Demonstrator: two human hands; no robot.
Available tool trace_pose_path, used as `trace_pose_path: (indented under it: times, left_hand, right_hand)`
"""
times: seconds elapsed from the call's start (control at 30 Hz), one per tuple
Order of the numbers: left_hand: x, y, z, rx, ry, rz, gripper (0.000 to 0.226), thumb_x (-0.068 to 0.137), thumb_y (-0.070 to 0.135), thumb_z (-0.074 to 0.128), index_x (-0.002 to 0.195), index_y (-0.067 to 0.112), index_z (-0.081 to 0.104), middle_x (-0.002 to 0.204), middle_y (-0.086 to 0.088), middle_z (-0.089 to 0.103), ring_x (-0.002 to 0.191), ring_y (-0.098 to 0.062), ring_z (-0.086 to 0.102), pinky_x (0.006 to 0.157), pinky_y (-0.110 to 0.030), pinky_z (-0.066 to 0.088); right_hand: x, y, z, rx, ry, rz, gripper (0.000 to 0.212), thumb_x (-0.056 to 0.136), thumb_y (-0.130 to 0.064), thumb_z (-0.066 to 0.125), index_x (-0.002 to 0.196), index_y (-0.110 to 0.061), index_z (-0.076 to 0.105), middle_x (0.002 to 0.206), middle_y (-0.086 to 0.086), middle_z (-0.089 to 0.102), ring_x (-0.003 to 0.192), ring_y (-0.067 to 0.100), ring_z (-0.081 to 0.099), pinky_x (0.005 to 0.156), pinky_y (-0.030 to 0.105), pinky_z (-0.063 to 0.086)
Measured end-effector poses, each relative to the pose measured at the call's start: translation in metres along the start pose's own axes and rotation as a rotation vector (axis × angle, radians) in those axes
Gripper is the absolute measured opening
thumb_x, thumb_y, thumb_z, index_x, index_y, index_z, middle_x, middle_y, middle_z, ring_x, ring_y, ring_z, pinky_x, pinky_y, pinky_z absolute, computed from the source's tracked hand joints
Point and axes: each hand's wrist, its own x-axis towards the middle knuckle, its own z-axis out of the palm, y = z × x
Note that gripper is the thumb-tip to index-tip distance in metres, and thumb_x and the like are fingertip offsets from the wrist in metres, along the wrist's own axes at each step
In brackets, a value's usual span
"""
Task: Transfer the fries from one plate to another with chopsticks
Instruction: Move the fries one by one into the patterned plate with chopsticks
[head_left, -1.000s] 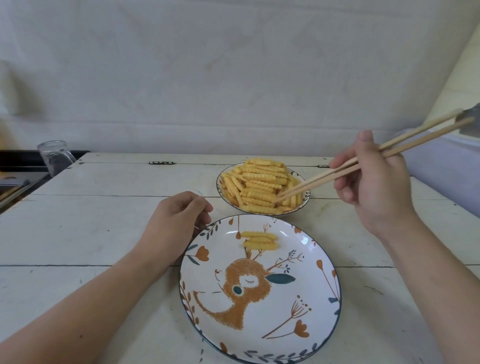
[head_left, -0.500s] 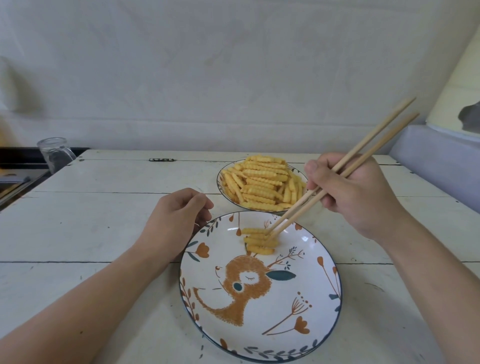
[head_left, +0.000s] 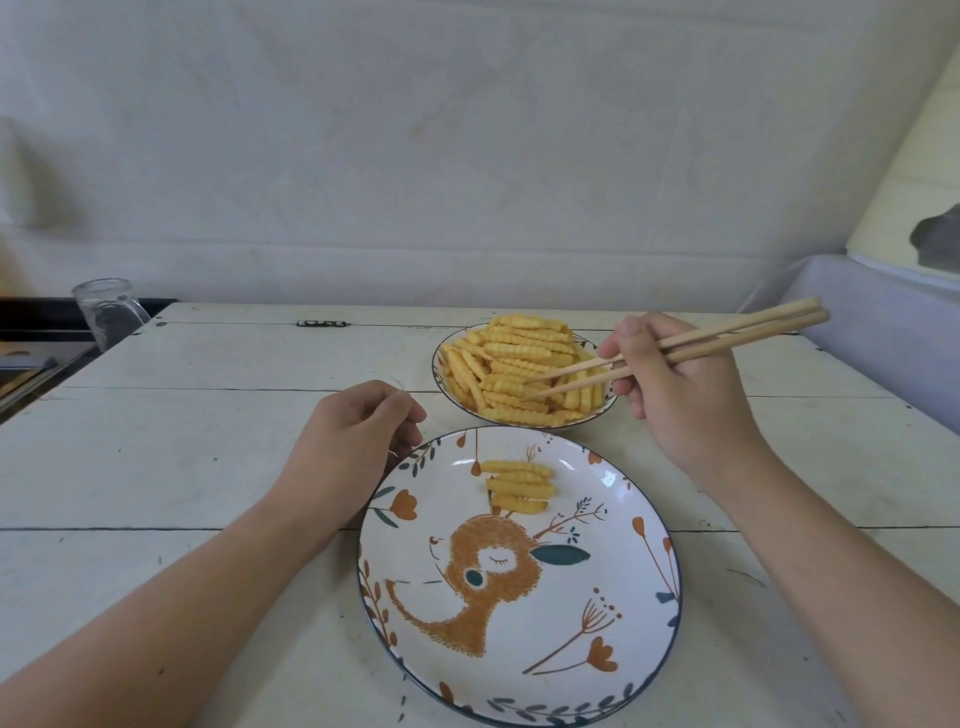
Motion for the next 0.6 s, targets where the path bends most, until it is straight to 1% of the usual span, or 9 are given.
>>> trace_pose_path:
  times: [0.07,0.17,0.23,0.3,0.4,0.47,0.6]
  left_hand:
    - [-0.0002,0.0004,0.0004,0.008,0.002,0.003,0.03,0.103,0.018,0.051,0.083,0.013,0.073,0.069,0.003,0.07,0.063,-0.009,0.061,0.066,-0.027,0.052]
    - [0.0,0.0001,0.0002,0.01,-0.003,0.001,0.031,0.103,0.019,0.051,0.083,0.013,0.073,0.068,0.004,0.07,0.061,-0.007,0.062,0.067,-0.029,0.053]
    - [0.0,-0.0001,-0.0003,0.011,-0.006,-0.001,0.031,0.103,0.019,0.051,0.083,0.014,0.073,0.068,0.004,0.07,0.062,-0.009,0.062,0.067,-0.03,0.054]
    - [-0.0003,0.0003,-0.0006,0.017,-0.008,-0.001,0.031,0.104,0.019,0.05,0.084,0.014,0.073,0.069,0.004,0.07,0.061,-0.008,0.063,0.065,-0.029,0.054]
    - [-0.0007,0.0004,-0.0007,0.005,-0.009,-0.003,0.031,0.104,0.018,0.051,0.084,0.013,0.074,0.07,0.002,0.07,0.063,-0.012,0.063,0.066,-0.031,0.054]
    - [-0.0004,0.0004,-0.0005,-0.005,-0.013,-0.01,0.031,0.103,0.018,0.051,0.083,0.012,0.074,0.069,0.002,0.07,0.063,-0.014,0.063,0.066,-0.033,0.054]
    - [-0.0002,0.0002,0.0001,-0.008,-0.011,-0.015,0.031,0.103,0.019,0.052,0.082,0.012,0.074,0.068,0.002,0.07,0.065,-0.015,0.063,0.067,-0.034,0.054]
  right_hand:
    - [0.0,0.0008,0.0014,-0.003,-0.007,-0.002,0.034,0.103,-0.032,0.049,0.083,-0.011,0.067,0.059,-0.011,0.06,0.053,0.005,0.053,0.049,0.016,0.04]
    - [-0.0004,-0.0012,0.0025,0.047,-0.013,0.018,0.04,0.099,-0.038,0.048,0.085,-0.005,0.066,0.059,-0.008,0.059,0.05,0.005,0.051,0.046,0.018,0.04]
    - [-0.0012,-0.0028,0.0027,0.052,-0.034,0.014,0.043,0.095,-0.044,0.047,0.085,-0.006,0.065,0.059,-0.007,0.059,0.05,0.006,0.051,0.047,0.018,0.041]
    - [-0.0017,-0.0032,0.0025,0.042,-0.049,0.007,0.042,0.094,-0.046,0.047,0.084,-0.009,0.065,0.06,-0.007,0.059,0.05,0.007,0.051,0.048,0.018,0.041]
    - [-0.0016,-0.0031,0.0028,0.056,-0.036,-0.002,0.041,0.095,-0.045,0.046,0.082,-0.011,0.065,0.061,-0.008,0.06,0.052,0.008,0.052,0.048,0.019,0.042]
    - [-0.0006,-0.0033,0.0017,0.079,0.012,-0.007,0.042,0.097,-0.044,0.045,0.081,-0.01,0.064,0.06,-0.009,0.06,0.051,0.008,0.051,0.047,0.019,0.042]
    - [0.0035,-0.0071,-0.0056,0.12,0.104,-0.006,0.043,0.107,-0.031,0.04,0.077,-0.009,0.062,0.057,-0.006,0.058,0.046,0.009,0.048,0.044,0.019,0.039]
